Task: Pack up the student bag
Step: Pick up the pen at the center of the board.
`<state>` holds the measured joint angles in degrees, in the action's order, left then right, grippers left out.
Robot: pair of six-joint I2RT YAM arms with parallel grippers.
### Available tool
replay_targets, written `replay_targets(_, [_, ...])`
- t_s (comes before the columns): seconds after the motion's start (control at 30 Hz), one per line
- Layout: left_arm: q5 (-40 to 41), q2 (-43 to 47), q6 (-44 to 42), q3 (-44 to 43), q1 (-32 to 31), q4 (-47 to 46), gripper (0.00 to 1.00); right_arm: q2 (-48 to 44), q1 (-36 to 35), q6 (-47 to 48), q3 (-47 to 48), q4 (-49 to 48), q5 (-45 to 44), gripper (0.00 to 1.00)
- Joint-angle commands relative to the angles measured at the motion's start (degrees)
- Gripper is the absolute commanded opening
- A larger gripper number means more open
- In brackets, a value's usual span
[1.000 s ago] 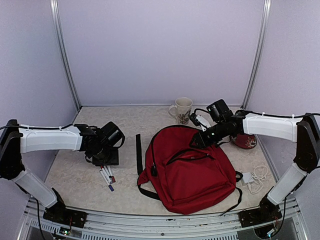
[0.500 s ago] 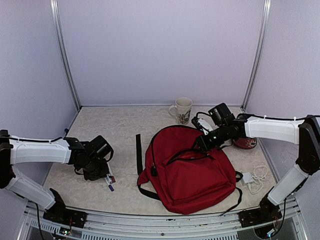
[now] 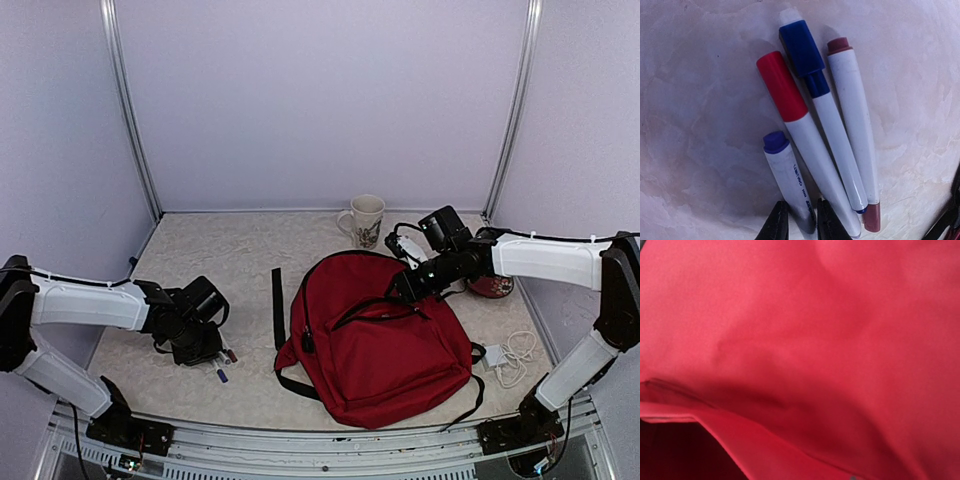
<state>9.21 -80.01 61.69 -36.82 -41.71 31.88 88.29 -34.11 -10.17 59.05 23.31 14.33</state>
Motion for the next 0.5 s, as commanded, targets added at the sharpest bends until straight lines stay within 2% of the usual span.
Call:
replay_targets(0.0, [-1.4, -0.2, 0.3, 2.9, 1.0, -0.8, 0.20, -2.1, -0.4, 0.4, -0.5, 0.3, -0.8, 0.41])
replay_targets(0.47, [2.3, 0.1, -2.4, 4.7, 2.0, 9.4, 0.16, -2.2, -0.4, 1.0, -0.4, 0.3, -0.9, 0.41])
